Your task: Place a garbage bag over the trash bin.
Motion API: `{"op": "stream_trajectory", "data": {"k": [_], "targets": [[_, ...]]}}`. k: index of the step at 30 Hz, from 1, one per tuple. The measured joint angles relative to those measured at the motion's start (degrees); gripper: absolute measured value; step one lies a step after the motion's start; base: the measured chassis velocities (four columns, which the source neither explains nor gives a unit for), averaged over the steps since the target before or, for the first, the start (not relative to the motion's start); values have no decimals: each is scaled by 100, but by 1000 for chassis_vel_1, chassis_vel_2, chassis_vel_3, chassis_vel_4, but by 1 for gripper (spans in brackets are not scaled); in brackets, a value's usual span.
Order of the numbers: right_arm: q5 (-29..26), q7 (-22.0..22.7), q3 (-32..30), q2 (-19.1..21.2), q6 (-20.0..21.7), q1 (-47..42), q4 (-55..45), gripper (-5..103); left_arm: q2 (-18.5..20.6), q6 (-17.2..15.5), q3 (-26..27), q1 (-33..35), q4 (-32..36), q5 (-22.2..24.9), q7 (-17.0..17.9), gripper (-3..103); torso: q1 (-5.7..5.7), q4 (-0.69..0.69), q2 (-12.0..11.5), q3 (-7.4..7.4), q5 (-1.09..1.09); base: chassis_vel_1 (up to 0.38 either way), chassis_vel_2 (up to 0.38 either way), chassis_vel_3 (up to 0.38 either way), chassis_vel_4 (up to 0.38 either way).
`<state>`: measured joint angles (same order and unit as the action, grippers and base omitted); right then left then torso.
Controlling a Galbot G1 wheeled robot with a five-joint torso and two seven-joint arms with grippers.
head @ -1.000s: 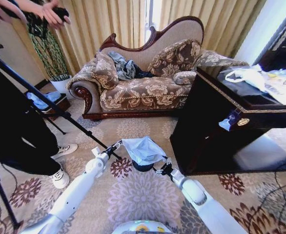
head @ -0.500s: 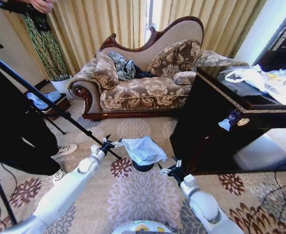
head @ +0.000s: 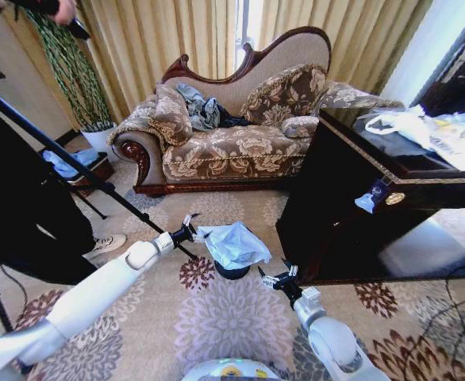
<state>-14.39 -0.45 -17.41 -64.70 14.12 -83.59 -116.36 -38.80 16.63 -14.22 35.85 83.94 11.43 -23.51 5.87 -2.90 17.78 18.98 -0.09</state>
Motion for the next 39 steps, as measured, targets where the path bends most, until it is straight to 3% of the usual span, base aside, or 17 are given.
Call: {"op": "stream_trajectory", "data": {"k": [6, 8, 11, 16, 27, 36, 39], "targets": [[-41, -7, 92, -1, 3, 48, 79, 100, -186, 304, -264, -245, -502, -353, -212, 91, 0, -2, 0, 0, 1, 0, 0, 0, 0], [-44, -7, 113, 21, 3, 45, 89, 100, -255, 309, -223, -255, -572, -387, -213, 81, 0, -2, 0, 0, -1, 0, 0, 0, 0], [-44, -8, 121, 42, 2, 30, 106, 100, -296, 313, -172, -262, -624, -450, -213, 75, 0, -2, 0, 0, 0, 0, 0, 0, 0], [-37, -10, 141, 38, -7, 29, 123, 100, -395, 395, -106, -262, -797, -673, -200, 72, 0, -1, 0, 0, 1, 0, 0, 0, 0], [-18, -20, 191, 73, -30, -30, 77, 100, -997, 908, 123, -368, -1626, -1482, 149, 62, 0, -2, 0, 0, 0, 0, 0, 0, 0], [4, -33, 193, 74, -60, -93, 67, 100, -1220, 997, 34, -491, -1858, -1779, 330, 64, 0, -2, 0, 0, 0, 0, 0, 0, 0], [7, -37, 183, 75, -67, -98, 67, 100, -1267, 1036, -28, -542, -1916, -1840, 393, 71, 0, -1, 0, 0, 1, 0, 0, 0, 0]]}}
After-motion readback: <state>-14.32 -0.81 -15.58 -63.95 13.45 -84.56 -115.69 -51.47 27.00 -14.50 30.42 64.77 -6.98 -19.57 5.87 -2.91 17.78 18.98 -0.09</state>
